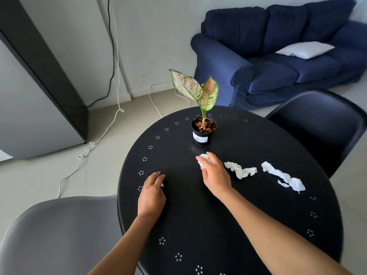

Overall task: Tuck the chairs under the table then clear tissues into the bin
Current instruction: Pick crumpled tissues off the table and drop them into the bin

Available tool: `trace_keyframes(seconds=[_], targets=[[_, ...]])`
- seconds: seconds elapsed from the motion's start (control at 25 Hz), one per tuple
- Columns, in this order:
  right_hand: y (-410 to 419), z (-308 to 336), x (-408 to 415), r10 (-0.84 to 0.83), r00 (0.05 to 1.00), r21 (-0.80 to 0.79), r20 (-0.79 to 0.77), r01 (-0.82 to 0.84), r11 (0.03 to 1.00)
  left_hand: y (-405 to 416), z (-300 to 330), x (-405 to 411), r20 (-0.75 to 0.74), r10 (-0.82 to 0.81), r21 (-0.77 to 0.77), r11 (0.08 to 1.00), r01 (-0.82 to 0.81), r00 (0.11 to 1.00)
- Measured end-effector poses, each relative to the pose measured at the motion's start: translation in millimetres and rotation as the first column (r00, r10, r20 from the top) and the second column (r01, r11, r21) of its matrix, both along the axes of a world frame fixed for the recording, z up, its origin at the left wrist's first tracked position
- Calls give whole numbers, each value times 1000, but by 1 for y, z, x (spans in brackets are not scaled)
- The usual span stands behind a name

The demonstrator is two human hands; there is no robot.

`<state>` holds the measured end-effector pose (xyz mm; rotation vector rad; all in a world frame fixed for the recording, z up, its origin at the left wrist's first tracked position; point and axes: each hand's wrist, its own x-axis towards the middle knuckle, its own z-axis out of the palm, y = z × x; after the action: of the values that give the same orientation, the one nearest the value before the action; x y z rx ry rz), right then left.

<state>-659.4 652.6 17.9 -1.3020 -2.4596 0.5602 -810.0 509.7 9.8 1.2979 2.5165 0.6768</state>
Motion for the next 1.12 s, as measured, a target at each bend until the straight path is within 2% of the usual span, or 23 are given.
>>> trace_keyframes(seconds=[0.16, 0.32, 0.56, 0.72, 0.84, 0.96, 1.12], targets=[[-19, 20, 63, -107, 993, 56, -53, 109, 992, 27, 25, 57, -31, -182, 73, 980, 184, 983], [-50, 32, 160, -249, 968, 85, -39, 251, 964, 41, 46, 143, -79, -401, 136, 903, 408, 913], [-140, 34, 355, -532, 845, 82, 42, 528, 845, 4, 45, 324, -122, -678, 138, 711, 689, 724], [-202, 17, 440, -649, 756, 31, 87, 649, 760, -28, 28, 413, -83, -814, 76, 570, 818, 574], [-245, -10, 470, -715, 690, -50, 113, 723, 689, -51, 3, 450, -56, -875, -6, 482, 876, 481], [-269, -46, 477, -735, 664, -161, 140, 747, 644, -64, -32, 461, 31, -872, -96, 483, 870, 488], [-276, -102, 464, -717, 676, -337, 169, 724, 602, -66, -84, 457, 124, -862, -203, 463, 863, 492]])
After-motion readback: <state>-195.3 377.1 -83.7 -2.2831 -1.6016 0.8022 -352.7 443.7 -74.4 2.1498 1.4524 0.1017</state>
